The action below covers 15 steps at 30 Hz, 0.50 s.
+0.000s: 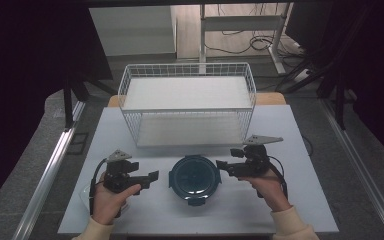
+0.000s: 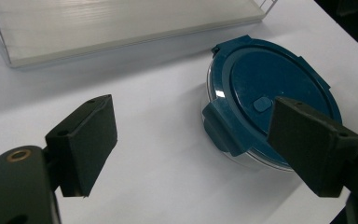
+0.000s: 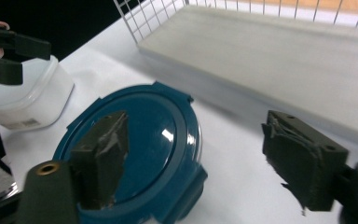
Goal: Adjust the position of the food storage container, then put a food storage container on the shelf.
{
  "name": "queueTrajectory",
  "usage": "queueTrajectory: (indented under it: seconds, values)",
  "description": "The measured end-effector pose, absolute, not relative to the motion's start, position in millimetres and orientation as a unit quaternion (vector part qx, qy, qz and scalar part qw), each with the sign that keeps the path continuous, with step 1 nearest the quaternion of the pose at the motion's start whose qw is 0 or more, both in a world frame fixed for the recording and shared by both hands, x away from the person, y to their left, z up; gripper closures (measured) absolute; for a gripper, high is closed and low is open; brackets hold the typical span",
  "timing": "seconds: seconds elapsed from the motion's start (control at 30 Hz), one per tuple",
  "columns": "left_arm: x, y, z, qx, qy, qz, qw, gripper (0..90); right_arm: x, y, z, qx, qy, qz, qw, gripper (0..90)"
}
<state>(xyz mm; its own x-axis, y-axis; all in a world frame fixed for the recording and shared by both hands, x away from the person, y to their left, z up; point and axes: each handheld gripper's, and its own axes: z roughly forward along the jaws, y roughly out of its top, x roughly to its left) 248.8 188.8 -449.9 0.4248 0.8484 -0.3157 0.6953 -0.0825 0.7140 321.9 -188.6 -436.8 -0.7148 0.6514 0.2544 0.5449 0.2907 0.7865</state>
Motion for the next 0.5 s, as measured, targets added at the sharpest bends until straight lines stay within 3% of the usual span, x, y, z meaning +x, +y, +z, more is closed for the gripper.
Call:
queueTrajectory:
  seconds: [0.5]
  values:
    - [245,186,-447,0.721,0.534,0.078,0.435,13.7,313,-203,-443,0.401,0.791,0.458,0.057,17.5]
